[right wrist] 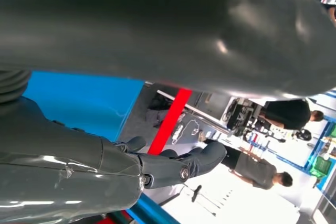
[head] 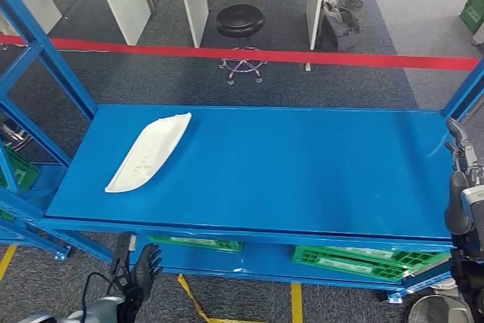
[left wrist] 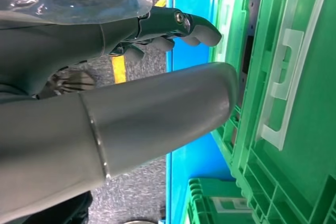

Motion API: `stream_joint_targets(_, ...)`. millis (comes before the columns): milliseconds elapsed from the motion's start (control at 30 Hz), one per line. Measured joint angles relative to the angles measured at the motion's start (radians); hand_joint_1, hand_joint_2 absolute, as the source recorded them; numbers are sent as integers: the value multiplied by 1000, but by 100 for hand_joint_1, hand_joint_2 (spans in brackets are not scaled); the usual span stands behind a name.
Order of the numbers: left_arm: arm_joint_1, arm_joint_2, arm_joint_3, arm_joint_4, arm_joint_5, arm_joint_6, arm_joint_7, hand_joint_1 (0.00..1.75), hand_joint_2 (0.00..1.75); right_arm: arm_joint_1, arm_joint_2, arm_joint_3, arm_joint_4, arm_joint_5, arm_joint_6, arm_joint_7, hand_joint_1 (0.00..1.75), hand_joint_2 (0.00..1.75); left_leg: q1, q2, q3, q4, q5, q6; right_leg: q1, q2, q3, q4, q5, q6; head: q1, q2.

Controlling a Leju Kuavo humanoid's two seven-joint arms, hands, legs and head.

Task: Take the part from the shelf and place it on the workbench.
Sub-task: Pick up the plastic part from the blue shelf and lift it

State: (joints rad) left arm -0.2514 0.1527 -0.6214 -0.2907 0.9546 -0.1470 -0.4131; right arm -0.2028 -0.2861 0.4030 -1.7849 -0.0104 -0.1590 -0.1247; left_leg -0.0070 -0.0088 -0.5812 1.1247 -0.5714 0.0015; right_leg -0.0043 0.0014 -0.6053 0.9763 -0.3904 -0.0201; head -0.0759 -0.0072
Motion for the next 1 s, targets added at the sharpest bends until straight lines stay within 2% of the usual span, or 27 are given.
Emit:
stream_joint_targets(33, -1, 1, 0, 0, -1, 0, 0, 0, 0, 0, 0, 0, 0, -2, 2, 0, 0, 0, -5, 2, 23, -71, 45, 10, 2, 0, 1, 0, 0, 0, -2, 0)
stream_joint_targets(67, -2, 1, 0, 0, -1, 0, -1, 0, 0, 0, 0, 0, 0, -3, 3, 0, 0, 0, -10, 3, 40, -127, 72, 19, 3, 0, 1, -1, 1, 1, -1, 0)
stream_joint_targets(100, -3, 2, 0, 0, -2, 0, -1, 0, 0, 1, 0, -1, 0, -4, 4, 0, 0, 0, -15, 4, 50, -160, 85, 26, 2, 0, 1, -2, 1, 5, 0, 0)
stream_joint_targets(167, -5, 4, 0, 0, -2, 1, -2, 0, 0, 2, 0, -1, 0, -6, 7, 1, 0, 0, -20, 3, 50, -176, 90, 37, 2, 0, 1, -5, 1, 14, 1, 0)
stream_joint_targets(233, -5, 4, 0, 0, -2, 1, -2, 0, 0, 3, 0, -3, 0, -8, 13, 2, 0, 0, -13, 3, 60, -194, 116, 41, 2, 0, -4, 4, -7, 24, 1, 0)
stream_joint_targets(267, -5, 3, 0, 0, -2, 1, -3, 0, 0, 2, 0, -4, 0, -10, 17, 2, 0, 0, -9, 4, 66, -202, 124, 41, 3, 0, -13, 25, -23, 28, 4, 0)
stream_joint_targets(300, -4, 1, 0, 0, -2, 1, -3, 0, 0, 1, 0, -6, 0, -11, 21, 4, 0, 0, -5, 6, 70, -208, 130, 41, 3, 1, -32, 70, -50, 31, 8, 0)
stream_joint_targets(367, -3, -2, 0, 0, -2, 1, -3, 0, 0, 1, -1, -7, 0, -11, 30, 10, 0, 0, -4, 6, 71, -210, 130, 42, -1, 1, -88, 206, -118, 39, 16, 0)
stream_joint_targets(400, -1, -3, 0, 0, -2, 1, -3, 0, 0, 2, -1, -8, 1, -10, 33, 14, 0, 0, -4, 5, 72, -209, 129, 41, -4, 1, -111, 262, -138, 44, 19, 0)
stream_joint_targets(433, 0, -4, 0, 0, -2, 1, -3, 0, 0, 2, -1, -8, 2, -9, 35, 18, 0, 0, -3, 3, 73, -208, 127, 40, -7, 0, -119, 284, -139, 48, 19, 0)
stream_joint_targets(467, 2, -4, 0, 0, -2, 1, -3, 0, 0, 3, -2, -9, 4, -8, 36, 21, 0, 0, -1, -2, 74, -206, 124, 37, -11, 0, -108, 264, -121, 54, 20, 0)
stream_joint_targets(533, 4, -5, 0, 0, -2, 1, -3, 0, 0, 1, -3, -11, 7, -6, 38, 27, 0, 0, 5, -12, 77, -196, 114, 26, -20, 7, -44, 140, -62, 63, 21, 0)
stream_joint_targets(567, 3, -4, 0, 0, -3, 1, -3, 0, 0, 0, -3, -11, 8, -5, 40, 28, 0, 0, 6, -18, 74, -188, 107, 19, -23, 18, -10, 80, -47, 67, 24, 0)
stream_joint_targets(600, 1, -4, 0, 0, -3, 1, -2, 0, 0, -2, -4, -11, 9, -5, 42, 29, 0, 0, 6, -23, 69, -178, 102, 14, -25, 27, 12, 39, -42, 65, 26, 0)
stream_joint_targets(667, -1, -2, 0, 0, -4, 1, -1, 0, 0, -5, -7, -13, 13, -7, 47, 29, 0, 0, 5, -33, 55, -167, 100, 4, -23, 34, 24, 19, -51, 53, 25, 0)
stream_joint_targets(700, -2, -1, 0, 0, -5, 0, 0, 0, 0, -6, -9, -13, 14, -8, 50, 29, 0, 0, 7, -37, 50, -163, 100, 1, -24, 29, 23, 18, -51, 44, 22, 0)
stream_joint_targets(767, -2, 0, 0, 0, -5, 0, 2, 0, 0, -12, -10, -14, 17, -10, 57, 26, 0, 0, 9, -30, 34, -132, 84, -9, -23, 19, 27, 17, -53, 33, 15, 0)
stream_joint_targets(800, -4, 1, 0, 0, -5, 0, 2, 0, 0, -15, -10, -14, 18, -11, 59, 25, 0, 0, 10, -21, 10, -87, 64, -14, -24, 14, 31, 16, -55, 28, 10, 0)
stream_joint_targets(833, -5, 1, 0, 0, -4, 0, 2, 0, 0, -17, -10, -14, 18, -11, 62, 24, 0, 0, 10, -10, -26, -22, 41, -18, -23, 7, 34, 16, -57, 24, 6, 0)
stream_joint_targets(900, -6, 1, 0, 0, -4, 0, 2, 0, 0, -20, -10, -13, 22, -11, 67, 22, 0, 0, 12, -2, -113, 111, 7, -21, -20, -6, 37, 16, -62, 18, -1, 0)
stream_joint_targets(933, -6, 0, 0, 0, -3, 0, 2, 0, 0, -20, -10, -13, 25, -11, 69, 21, 0, 0, 12, -1, -141, 140, 11, -19, -18, -13, 40, 16, -65, 15, -4, 0)
stream_joint_targets(967, -5, 0, 0, 0, -3, 0, 2, 0, 0, -21, -10, -12, 28, -12, 72, 19, 0, 0, 12, 0, -149, 131, 34, -16, -17, -19, 43, 15, -68, 13, -6, 0)
stream_joint_targets(1000, -5, 0, 0, 0, -3, 1, 2, 0, 0, -22, -10, -12, 31, -12, 74, 17, 0, 0, 10, 3, -135, 84, 70, -10, -15, -25, 47, 15, -70, 13, -9, 0)
